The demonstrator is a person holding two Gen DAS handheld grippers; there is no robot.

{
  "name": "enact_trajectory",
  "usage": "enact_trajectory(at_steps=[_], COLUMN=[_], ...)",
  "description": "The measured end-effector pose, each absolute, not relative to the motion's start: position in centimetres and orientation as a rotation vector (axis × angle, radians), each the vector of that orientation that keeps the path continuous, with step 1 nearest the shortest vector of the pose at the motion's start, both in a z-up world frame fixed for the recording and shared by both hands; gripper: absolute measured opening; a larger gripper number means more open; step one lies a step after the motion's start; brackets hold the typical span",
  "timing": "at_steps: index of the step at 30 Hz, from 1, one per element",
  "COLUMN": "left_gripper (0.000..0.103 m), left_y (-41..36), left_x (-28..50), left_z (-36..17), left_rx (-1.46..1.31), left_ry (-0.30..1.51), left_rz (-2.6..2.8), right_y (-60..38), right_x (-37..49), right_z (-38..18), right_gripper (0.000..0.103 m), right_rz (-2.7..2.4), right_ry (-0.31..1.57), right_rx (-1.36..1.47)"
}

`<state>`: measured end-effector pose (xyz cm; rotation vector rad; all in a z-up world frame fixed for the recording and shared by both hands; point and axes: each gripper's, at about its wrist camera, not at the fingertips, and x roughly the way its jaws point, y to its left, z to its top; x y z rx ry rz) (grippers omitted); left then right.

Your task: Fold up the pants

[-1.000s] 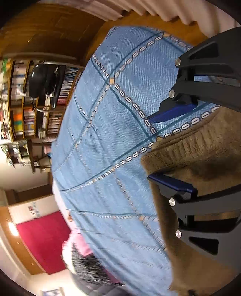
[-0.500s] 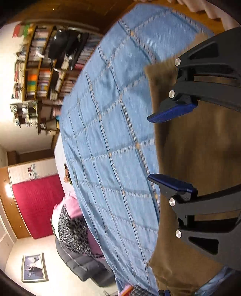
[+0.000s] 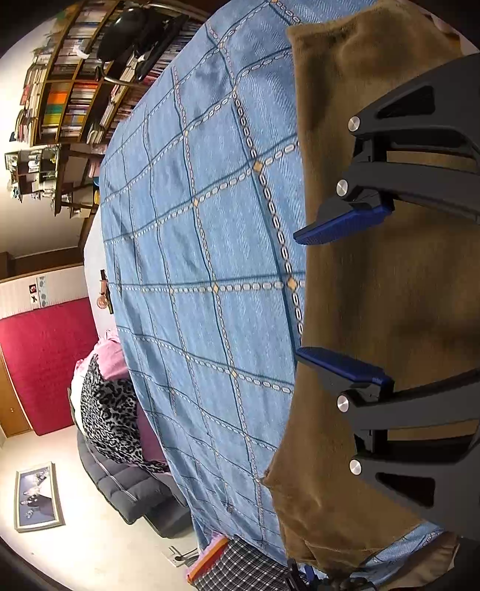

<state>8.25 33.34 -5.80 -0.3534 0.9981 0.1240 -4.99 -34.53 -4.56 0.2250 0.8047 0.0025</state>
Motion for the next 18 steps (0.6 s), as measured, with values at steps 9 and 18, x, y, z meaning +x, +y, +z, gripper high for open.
enact_trajectory(at_steps=[9, 18], left_gripper=[0.03, 0.028], left_y=[32.4, 31.1], left_x=[9.9, 11.2], left_z=[-7.5, -2.1], left_rx=[-0.264, -0.096], left_ry=[1.071, 0.911], left_rz=[0.118, 0.149], right_y=[-33.2, -32.4], right_x=[-4.7, -4.3], right_z=[-5.0, -5.8], right_gripper=[0.059, 0.059], right_rz=[0.005, 0.028], right_ry=[0.837, 0.857], right_rx=[0.221, 0.228])
